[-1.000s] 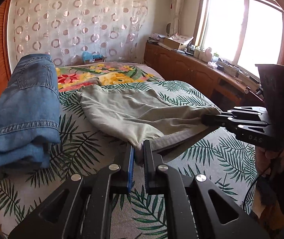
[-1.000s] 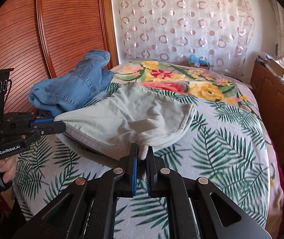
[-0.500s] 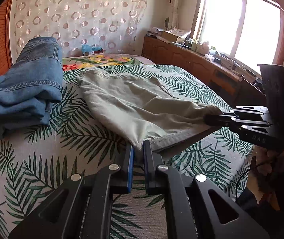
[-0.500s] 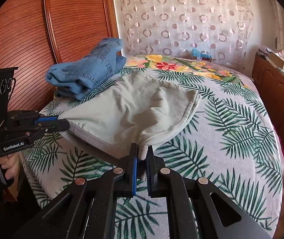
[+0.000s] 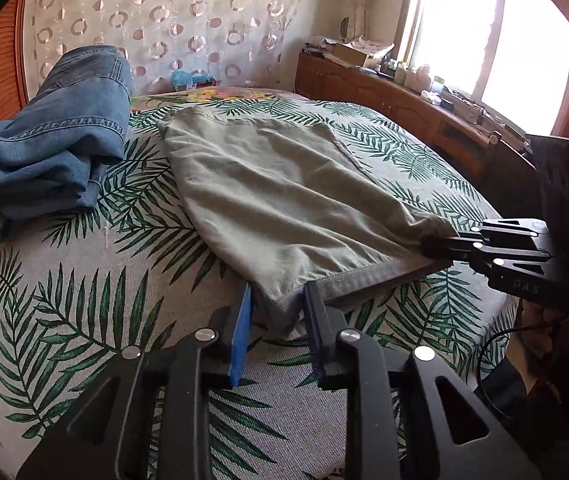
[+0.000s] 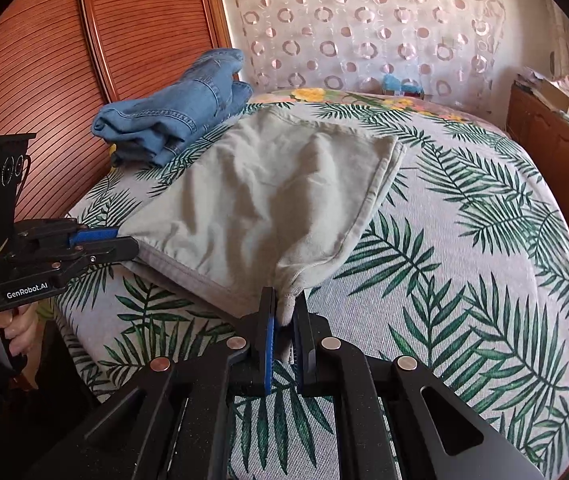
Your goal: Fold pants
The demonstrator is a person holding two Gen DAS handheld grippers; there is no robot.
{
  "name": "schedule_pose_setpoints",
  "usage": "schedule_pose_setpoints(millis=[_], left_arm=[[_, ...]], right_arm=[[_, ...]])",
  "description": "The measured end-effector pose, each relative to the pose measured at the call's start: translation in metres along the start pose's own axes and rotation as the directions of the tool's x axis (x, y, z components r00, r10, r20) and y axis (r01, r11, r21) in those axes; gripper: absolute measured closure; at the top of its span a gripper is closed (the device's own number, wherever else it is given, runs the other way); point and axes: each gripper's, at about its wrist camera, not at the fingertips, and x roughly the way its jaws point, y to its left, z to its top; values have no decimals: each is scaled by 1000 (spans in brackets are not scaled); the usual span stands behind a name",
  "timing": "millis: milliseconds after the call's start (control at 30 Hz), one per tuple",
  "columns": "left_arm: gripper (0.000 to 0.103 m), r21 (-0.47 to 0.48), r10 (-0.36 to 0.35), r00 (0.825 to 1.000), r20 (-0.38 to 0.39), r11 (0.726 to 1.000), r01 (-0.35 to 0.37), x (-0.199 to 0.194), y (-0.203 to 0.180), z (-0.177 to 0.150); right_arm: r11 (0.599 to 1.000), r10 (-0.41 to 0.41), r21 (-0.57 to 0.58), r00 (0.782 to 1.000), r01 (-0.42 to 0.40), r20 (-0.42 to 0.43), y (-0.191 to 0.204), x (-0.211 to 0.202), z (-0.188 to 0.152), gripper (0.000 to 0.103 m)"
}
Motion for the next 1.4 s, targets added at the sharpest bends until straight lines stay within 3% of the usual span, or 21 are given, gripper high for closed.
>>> schedule_pose_setpoints(millis=[67,333,467,567,1267,1400], left_arm=[[56,-3,5,1000,17,1000,-5,-1,2,2],[55,-53,16,999,44,998,-14,4,12,7],[68,-55,13,999,33,998,-11,7,13,3],[70,-58,9,1000,17,998,-8,10,13,0],[71,-70,-56,998,-1,996,56,12,5,-17],[86,-69,-60,998,8,996,60,11,5,-16]], right_arm=[[1000,1,8,1000,-1,-3,-2,2,-1,96],[1000,-11,7,1000,11,7,2,9,-13,96],[1000,-8,15,1000,7,11,0,10,-17,96],[1000,-4,22,1000,4,11,-1,11,-19,96],[1000,6,30,1000,-6,6,-4,9,-20,96],[1000,7,30,1000,-7,6,-4,10,-20,96]])
